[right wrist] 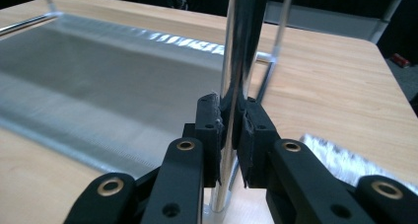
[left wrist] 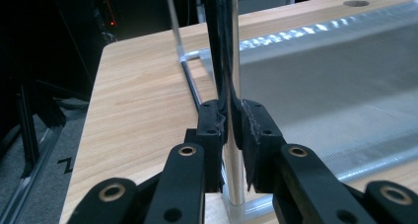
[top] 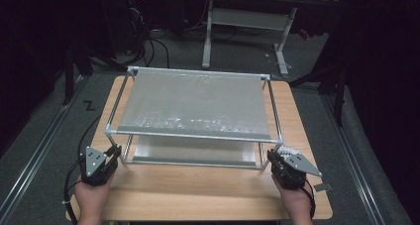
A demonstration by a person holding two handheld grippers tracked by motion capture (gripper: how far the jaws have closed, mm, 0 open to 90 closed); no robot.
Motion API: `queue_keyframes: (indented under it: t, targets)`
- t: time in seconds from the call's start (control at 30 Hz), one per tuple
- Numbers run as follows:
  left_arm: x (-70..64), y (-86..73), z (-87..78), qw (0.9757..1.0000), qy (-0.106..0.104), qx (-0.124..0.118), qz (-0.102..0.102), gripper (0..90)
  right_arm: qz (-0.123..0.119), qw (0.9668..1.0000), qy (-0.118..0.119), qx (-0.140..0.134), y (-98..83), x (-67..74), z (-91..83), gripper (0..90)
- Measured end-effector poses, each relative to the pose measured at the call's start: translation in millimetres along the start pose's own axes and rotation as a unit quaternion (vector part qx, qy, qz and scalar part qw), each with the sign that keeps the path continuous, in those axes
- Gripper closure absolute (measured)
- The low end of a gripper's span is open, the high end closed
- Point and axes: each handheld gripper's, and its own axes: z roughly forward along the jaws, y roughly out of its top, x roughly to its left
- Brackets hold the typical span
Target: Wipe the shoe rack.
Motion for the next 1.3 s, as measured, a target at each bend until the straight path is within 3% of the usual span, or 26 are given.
queue_keyframes:
  t: [0.13, 0.4, 0.6, 0.9, 0.97, 1.1, 1.3]
  targets:
    - [-5.9, 0.5, -1.4, 1.0000, -0.004, 0.001, 0.001, 79.1, 0.002, 0.9999, -0.009, 0.004, 6.4, -9.7, 14.0, 80.6]
    - [-20.1, 2.9, 0.1, 0.9998, -0.014, -0.001, 0.014, 78.6, 0.018, 0.9993, -0.032, 0.002, 9.8, -25.4, 25.5, 80.6]
    - [-18.7, 4.3, 3.6, 0.9998, -0.011, 0.001, 0.018, 78.4, 0.021, 0.9993, -0.031, 0.000, 9.6, -27.1, 26.2, 80.6]
    - [-16.8, 5.1, 10.1, 0.9998, -0.017, -0.006, 0.009, 78.5, 0.016, 0.9994, -0.032, -0.002, 7.3, -25.9, 22.2, 80.2]
    - [-17.6, 7.1, 8.6, 0.9998, -0.015, -0.003, 0.012, 77.3, 0.021, 0.9991, -0.036, -0.008, 6.6, -26.8, 19.3, 73.4]
    - [-15.3, 7.1, 2.9, 0.9998, -0.015, -0.012, -0.004, 67.4, 0.027, 0.9989, -0.037, -0.012, 6.2, -28.6, 13.9, 66.6]
    - [-14.6, 3.1, -7.2, 0.9999, -0.011, -0.007, 0.003, 54.7, 0.030, 0.9986, -0.041, -0.011, 1.4, -25.7, 4.3, 55.7]
